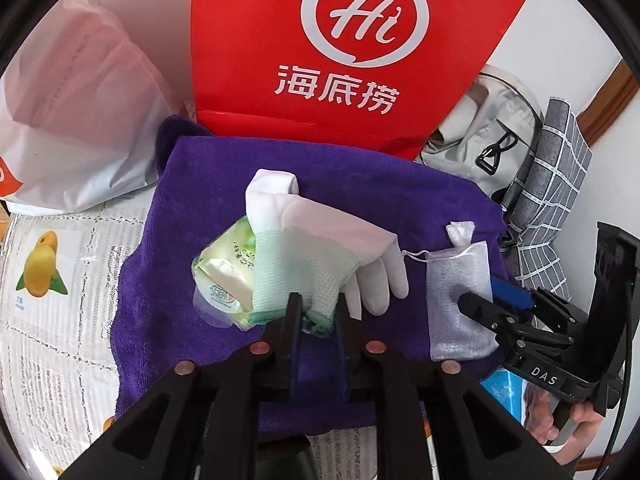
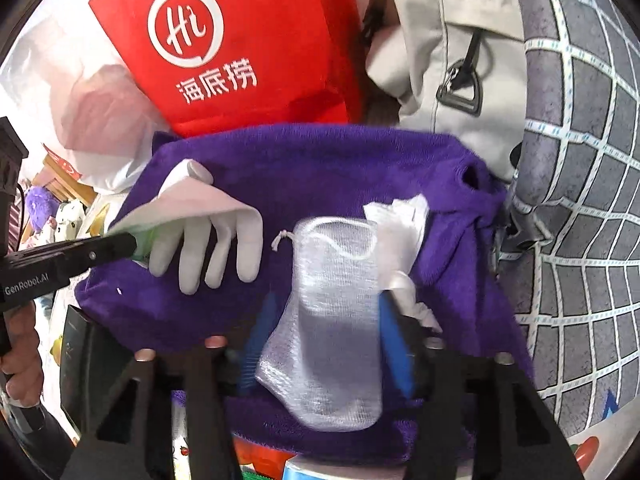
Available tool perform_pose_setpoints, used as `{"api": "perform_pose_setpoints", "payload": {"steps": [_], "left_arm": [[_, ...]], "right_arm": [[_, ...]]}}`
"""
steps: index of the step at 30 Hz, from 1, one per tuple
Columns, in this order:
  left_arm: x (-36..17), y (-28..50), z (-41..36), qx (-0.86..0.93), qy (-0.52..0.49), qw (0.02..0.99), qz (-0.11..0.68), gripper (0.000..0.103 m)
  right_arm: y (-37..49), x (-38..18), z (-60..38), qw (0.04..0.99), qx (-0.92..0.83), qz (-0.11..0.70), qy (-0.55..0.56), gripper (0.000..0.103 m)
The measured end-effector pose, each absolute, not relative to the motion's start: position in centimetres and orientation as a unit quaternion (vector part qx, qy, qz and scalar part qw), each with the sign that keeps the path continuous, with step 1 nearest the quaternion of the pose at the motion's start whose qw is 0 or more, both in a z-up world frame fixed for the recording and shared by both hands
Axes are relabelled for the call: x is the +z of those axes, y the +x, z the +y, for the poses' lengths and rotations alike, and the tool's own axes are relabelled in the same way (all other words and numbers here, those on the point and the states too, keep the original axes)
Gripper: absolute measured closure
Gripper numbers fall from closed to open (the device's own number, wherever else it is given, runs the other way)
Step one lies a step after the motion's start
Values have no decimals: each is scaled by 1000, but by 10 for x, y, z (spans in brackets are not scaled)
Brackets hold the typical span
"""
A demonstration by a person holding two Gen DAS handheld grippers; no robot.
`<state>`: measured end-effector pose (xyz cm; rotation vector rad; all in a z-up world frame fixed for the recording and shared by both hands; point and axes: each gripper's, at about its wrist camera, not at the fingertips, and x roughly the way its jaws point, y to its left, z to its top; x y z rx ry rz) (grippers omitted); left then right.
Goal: Organize soft objects
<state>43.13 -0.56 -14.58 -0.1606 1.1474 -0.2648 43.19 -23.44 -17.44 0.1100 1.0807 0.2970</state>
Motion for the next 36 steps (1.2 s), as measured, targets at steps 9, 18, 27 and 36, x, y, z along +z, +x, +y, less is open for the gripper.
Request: {"api": "perform_pose_setpoints", "payload": {"steps": [9, 18, 27, 36], "left_arm": [[-129, 426, -1, -128, -78, 845, 513, 51], [-111, 414, 3, -111, -86, 873, 468, 51], [-77, 383, -18, -141, -58, 880, 449, 51], [-66, 309, -29, -164, -24, 873, 459, 51]], "right_arm": [[420, -152, -248, 877, 112, 465, 55, 25], [383, -142, -255, 862, 83, 500, 24, 23], [292, -120, -271, 874, 43, 482, 33, 23], [207, -110, -255, 879, 67, 468, 60, 23]]}}
